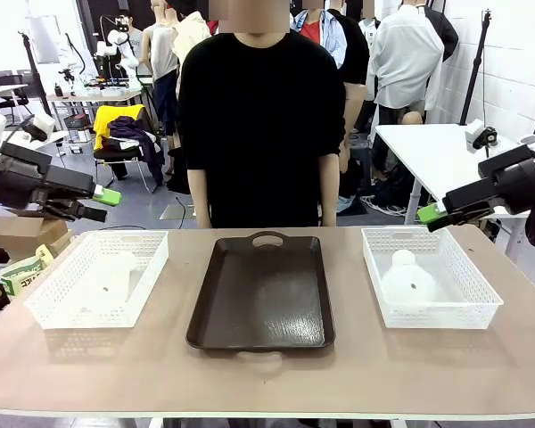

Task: Prepare the laboratory tools.
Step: Pick up the Big flask that the person points to.

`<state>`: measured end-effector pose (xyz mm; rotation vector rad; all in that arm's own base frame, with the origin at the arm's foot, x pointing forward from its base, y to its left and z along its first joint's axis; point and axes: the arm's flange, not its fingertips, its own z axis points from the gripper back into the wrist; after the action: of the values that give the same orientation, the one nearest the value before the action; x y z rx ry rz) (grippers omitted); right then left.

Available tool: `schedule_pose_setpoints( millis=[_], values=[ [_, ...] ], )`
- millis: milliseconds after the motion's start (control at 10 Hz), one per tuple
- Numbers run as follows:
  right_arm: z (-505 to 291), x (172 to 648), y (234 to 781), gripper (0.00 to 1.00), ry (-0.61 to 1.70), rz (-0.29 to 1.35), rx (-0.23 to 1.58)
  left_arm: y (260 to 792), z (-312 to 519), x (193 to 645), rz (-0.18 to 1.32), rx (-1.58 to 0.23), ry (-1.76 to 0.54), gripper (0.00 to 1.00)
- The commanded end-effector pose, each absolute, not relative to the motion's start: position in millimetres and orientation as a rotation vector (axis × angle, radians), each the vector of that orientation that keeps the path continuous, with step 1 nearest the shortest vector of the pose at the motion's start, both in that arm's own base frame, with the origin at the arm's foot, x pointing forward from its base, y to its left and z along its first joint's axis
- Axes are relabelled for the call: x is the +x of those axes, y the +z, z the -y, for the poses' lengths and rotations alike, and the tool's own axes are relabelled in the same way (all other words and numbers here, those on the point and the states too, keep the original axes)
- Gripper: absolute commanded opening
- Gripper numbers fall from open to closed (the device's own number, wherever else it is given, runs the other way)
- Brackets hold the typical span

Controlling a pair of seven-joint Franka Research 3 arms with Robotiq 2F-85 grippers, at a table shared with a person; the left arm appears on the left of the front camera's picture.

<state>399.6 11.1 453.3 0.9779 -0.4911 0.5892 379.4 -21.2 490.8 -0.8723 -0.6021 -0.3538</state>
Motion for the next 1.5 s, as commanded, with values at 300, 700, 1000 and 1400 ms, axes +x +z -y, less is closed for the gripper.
schedule_pose_setpoints(
  millis=[300, 700, 1000, 1400],
  values=[
    [-17, 413, 439, 1.00, 0.581, 0.441, 1.012, 478, 17, 383, 0.579, -0.884, -0.314, 1.00],
    [-10, 429, 437, 1.00, 0.511, 0.301, 1.132, 472, 21, 387, 0.500, -0.977, -0.274, 1.00],
    [50, 457, 443, 1.00, 0.392, 0.233, 1.402, 480, -21, 393, 0.318, -1.370, -0.153, 1.00],
    [94, 472, 428, 1.00, 0.267, 0.240, 1.470, 464, -63, 399, 0.282, -1.485, -0.043, 1.00]
  ],
)
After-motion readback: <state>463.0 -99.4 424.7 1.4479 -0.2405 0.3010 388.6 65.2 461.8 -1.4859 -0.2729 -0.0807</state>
